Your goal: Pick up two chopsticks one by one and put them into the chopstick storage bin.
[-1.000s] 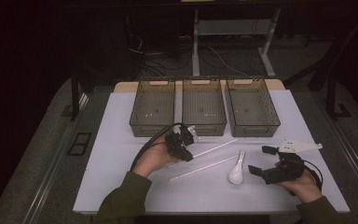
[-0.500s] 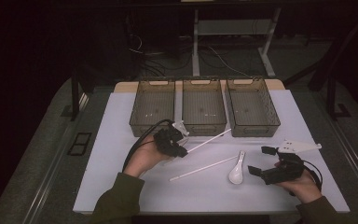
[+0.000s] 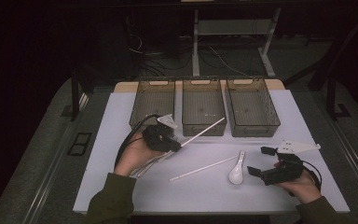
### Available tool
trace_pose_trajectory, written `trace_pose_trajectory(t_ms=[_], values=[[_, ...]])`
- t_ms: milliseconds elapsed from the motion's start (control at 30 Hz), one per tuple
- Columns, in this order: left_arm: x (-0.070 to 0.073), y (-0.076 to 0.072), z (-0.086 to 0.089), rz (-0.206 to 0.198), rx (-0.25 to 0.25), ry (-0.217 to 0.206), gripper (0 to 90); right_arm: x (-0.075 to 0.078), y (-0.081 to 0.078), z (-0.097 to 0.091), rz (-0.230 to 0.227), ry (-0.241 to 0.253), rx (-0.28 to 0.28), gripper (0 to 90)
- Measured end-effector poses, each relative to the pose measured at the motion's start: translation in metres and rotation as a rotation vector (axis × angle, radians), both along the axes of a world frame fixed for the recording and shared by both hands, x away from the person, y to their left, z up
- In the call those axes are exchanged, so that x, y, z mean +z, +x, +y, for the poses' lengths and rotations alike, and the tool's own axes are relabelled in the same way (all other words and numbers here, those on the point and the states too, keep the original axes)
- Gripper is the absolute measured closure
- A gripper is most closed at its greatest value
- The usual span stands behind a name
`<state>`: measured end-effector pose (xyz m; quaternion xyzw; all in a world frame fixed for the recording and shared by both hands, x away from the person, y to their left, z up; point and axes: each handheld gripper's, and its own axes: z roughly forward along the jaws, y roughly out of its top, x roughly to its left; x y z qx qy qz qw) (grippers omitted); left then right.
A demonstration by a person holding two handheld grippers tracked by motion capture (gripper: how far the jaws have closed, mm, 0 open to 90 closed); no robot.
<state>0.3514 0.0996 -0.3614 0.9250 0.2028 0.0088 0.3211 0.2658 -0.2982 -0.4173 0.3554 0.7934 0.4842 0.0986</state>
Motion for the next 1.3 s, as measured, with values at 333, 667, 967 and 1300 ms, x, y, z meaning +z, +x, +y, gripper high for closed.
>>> trace_pose_trajectory(t_ms=[333,667,967,1300], values=[[0.016,0.002,0.019,-0.037,0.034,-0.053,83.9,0.000,0.000,0.000,0.000,-0.002,-0.001,0.6],[0.032,0.006,0.033,-0.077,0.067,-0.103,83.9,0.000,0.000,0.001,-0.018,-0.006,0.000,0.6],[0.039,0.023,0.045,-0.099,0.124,-0.122,83.9,0.001,-0.001,0.002,-0.003,-0.003,-0.001,0.6],[0.046,0.050,0.064,-0.144,0.211,-0.125,83.8,0.001,0.000,0.001,-0.003,0.000,-0.004,0.6]])
